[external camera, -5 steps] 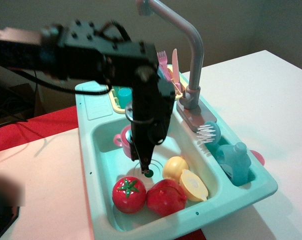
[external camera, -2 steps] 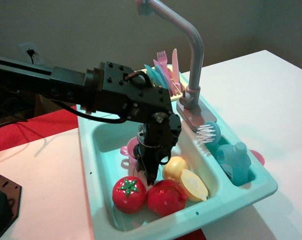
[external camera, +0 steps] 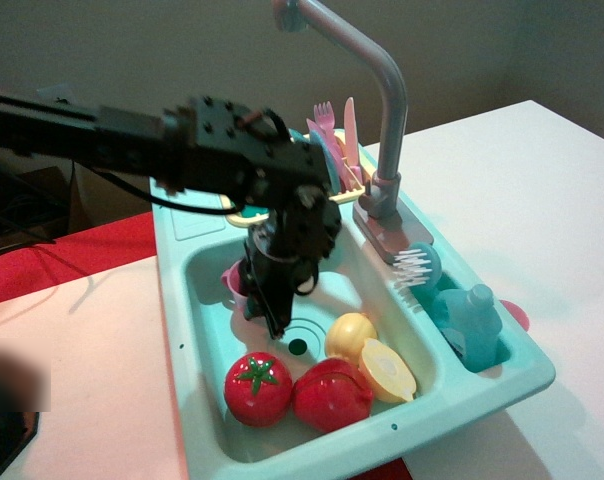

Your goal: Put cup from counter to sink

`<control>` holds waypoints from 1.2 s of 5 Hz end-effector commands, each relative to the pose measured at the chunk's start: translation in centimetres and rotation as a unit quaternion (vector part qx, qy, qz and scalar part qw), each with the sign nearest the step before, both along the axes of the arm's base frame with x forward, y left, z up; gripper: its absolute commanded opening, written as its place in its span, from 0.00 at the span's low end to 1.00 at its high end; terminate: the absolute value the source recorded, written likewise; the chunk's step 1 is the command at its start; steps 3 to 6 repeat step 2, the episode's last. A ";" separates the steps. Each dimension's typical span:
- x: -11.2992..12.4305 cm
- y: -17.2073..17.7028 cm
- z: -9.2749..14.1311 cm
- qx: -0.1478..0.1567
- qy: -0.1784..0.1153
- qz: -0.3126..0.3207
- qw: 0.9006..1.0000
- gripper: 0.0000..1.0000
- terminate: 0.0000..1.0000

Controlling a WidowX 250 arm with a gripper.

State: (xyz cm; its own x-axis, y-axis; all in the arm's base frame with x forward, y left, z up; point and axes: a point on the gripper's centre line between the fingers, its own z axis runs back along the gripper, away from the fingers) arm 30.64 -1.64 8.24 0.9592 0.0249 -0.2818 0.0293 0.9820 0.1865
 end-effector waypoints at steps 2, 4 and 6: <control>-0.6 2.1 8.3 -0.020 -0.061 0.013 0.998 1.00 1.00; -0.6 2.1 8.3 -0.020 -0.061 0.013 0.998 1.00 1.00; -0.6 2.1 8.3 -0.020 -0.061 0.013 0.998 1.00 1.00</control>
